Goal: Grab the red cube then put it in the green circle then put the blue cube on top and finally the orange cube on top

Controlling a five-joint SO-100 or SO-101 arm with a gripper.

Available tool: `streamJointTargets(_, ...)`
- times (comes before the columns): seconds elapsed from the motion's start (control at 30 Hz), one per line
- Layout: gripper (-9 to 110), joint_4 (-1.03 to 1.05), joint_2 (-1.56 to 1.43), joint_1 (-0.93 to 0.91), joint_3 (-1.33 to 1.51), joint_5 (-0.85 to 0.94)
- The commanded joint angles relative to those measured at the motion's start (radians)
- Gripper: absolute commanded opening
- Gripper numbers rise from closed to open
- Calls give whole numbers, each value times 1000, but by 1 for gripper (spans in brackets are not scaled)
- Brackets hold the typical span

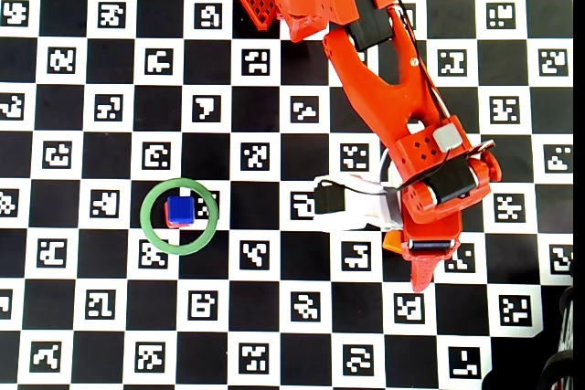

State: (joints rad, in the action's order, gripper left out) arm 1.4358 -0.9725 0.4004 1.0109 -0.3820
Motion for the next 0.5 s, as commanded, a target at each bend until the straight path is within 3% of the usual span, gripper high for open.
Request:
streamJointTargets(0.0, 47, -29, -38, -12, 8, -9)
streamJointTargets(0.47, 47, -121, -8, -5, 103, -21)
